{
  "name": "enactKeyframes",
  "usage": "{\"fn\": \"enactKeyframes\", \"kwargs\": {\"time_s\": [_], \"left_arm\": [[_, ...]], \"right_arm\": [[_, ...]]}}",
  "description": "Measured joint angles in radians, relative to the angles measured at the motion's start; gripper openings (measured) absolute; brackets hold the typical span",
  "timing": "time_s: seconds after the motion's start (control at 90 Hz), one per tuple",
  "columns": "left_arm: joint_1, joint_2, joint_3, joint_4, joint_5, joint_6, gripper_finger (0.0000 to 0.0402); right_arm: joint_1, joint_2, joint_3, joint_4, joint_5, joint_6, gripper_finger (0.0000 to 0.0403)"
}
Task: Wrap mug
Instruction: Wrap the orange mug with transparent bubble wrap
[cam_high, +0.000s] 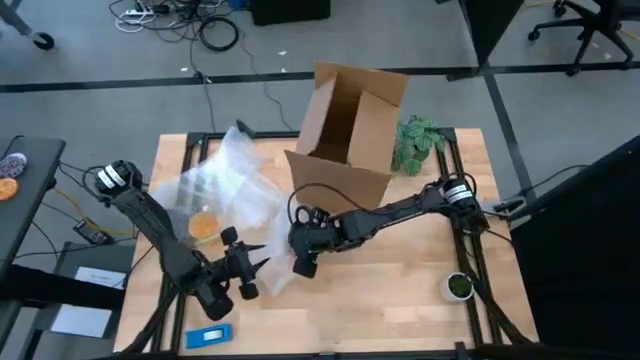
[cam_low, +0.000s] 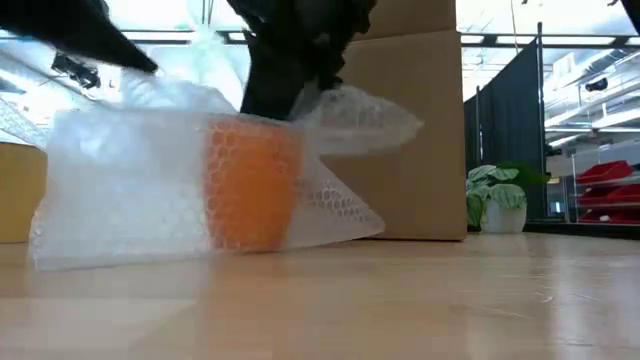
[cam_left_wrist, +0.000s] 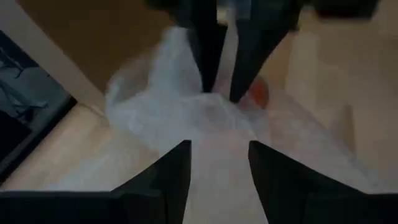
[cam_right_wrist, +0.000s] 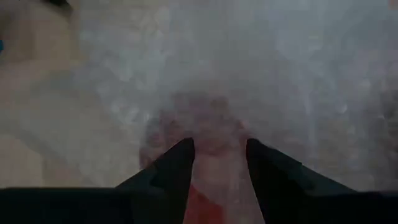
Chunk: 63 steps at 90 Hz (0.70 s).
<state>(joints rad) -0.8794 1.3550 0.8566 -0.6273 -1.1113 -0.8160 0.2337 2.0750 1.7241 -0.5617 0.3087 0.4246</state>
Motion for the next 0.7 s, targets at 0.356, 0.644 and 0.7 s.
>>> {"fn": "enactKeyframes", "kwargs": {"time_s": [0.356, 0.644, 0.7], "left_arm": [[-0.059, -0.054, 0.003, -0.032, -0.157, -0.035, 0.0145], [-0.058, -0.052, -0.028, -0.128, -0.121, -0.208, 0.0145], [-0.058, -0.052, -0.044, -0.124, -0.114, -0.239, 0.0145]], "right_arm": [[0.033, 0.001, 0.176, -0.036, 0.009, -0.089, 0.013], [0.036, 0.001, 0.274, -0.045, 0.013, -0.139, 0.013], [0.039, -0.002, 0.299, -0.045, 0.012, -0.142, 0.013]]}}
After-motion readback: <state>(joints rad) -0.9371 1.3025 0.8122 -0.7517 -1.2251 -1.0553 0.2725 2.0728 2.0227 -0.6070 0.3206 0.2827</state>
